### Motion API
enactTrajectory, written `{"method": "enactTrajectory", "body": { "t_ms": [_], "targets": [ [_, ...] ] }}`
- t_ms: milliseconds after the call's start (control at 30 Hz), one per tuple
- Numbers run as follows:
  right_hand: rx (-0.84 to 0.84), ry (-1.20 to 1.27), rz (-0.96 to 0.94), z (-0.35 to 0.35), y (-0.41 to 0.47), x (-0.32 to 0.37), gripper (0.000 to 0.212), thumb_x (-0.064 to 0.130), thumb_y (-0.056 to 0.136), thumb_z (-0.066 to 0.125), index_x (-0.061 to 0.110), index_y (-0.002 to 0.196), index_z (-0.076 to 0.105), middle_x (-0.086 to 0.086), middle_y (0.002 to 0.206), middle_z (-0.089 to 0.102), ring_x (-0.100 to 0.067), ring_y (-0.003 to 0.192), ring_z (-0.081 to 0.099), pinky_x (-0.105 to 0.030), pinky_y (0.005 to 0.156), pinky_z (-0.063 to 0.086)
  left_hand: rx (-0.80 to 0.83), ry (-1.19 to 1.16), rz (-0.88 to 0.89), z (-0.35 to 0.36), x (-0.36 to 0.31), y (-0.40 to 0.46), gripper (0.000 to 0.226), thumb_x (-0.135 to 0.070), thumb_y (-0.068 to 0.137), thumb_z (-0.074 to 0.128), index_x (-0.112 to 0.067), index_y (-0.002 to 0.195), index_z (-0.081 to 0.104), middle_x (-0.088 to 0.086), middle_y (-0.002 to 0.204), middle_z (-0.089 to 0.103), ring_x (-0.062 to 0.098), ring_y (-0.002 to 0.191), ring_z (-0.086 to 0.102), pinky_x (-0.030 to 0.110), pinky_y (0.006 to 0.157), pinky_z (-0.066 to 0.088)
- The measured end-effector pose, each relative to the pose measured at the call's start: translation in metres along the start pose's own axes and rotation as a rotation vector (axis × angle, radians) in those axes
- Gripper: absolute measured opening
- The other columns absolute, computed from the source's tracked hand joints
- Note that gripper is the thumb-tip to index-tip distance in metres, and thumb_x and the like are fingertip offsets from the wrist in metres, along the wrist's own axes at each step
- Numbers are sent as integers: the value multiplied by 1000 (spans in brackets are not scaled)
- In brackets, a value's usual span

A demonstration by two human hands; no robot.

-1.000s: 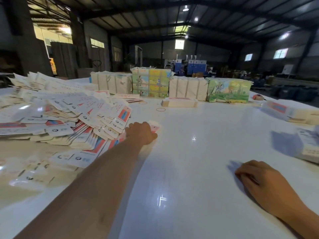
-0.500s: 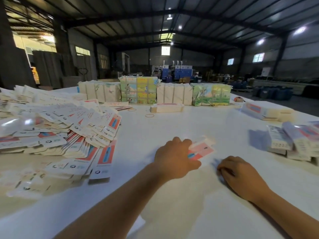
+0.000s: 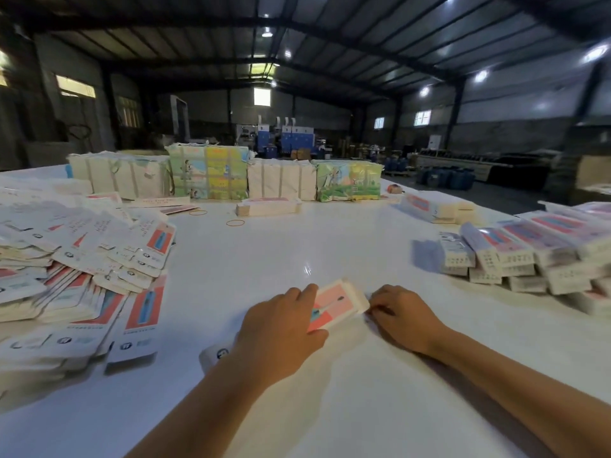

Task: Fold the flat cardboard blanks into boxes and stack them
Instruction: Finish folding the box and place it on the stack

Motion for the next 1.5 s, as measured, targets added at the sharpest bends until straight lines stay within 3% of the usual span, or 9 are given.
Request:
{"method": "enactTrajectory", "body": {
  "t_ms": [167,367,500,667,800,933,1267,1367,1500],
  "targets": [
    [123,163,231,-23,31,4,19,7,86,56,9,89,75,-3,87,70,-18,78,62,-23,73,45,29,-33,-3,3,5,3,50,-56,88,45,-33,131,30,-9,118,52,16,103,57,31,83,48],
    [-441,478,313,-9,15,32,20,3,88,55,14,87,71,-1,91,68,-18,82,60,-26,78,45,-12,-42,-16,2,11,3,53,-57,90,42,-32,135,27,-10,125,51,14,107,57,28,87,49],
    [-319,413,137,7,2,47,21,5,90,56,17,82,71,6,83,59,-6,76,56,-10,71,42,-47,-14,-24,-2,15,2,65,-57,92,40,-29,145,17,-8,133,46,12,112,55,26,89,49],
    [-291,663,243,12,0,49,39,3,88,55,39,75,63,12,84,68,-12,81,65,-32,77,55,-132,48,-17,-4,15,1,66,-59,92,36,-29,147,12,-10,135,44,9,111,54,22,82,49],
    [-260,725,146,10,-2,58,56,-6,82,52,46,71,68,26,80,70,1,76,64,-9,72,47,-148,112,-1,-4,15,-1,68,-60,92,31,-28,148,10,-11,137,42,8,111,54,18,78,48],
    [-310,775,152,8,-3,56,61,-5,85,54,51,63,64,32,75,67,4,72,63,-11,68,49,-159,152,21,-5,15,-2,69,-60,92,31,-28,149,9,-11,137,42,6,110,54,18,77,49],
    [-317,769,215,7,-6,57,36,13,94,55,23,129,55,3,106,66,-7,86,61,-31,86,54,-238,88,51,-19,5,-8,73,-54,85,54,-17,145,33,0,126,57,14,96,64,18,64,49],
    [-267,758,215,10,-3,56,50,18,96,53,26,143,36,6,93,62,-2,79,60,-15,72,52,-275,161,136,-21,-2,-9,69,-41,60,84,-4,115,65,6,83,70,15,56,65,21,38,49],
    [-176,715,213,19,-3,55,43,24,99,47,30,140,37,9,107,59,-7,90,61,-6,68,45,-259,204,169,-17,-8,-9,69,-46,49,88,-8,103,70,0,71,68,10,46,61,17,32,44]
  ]
}}
Point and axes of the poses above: each hand's wrist, its own y-axis towards the middle knuckle, its own z-axis out of the palm, x = y × z, the point moved 4 cm from there along y, towards the middle knuckle
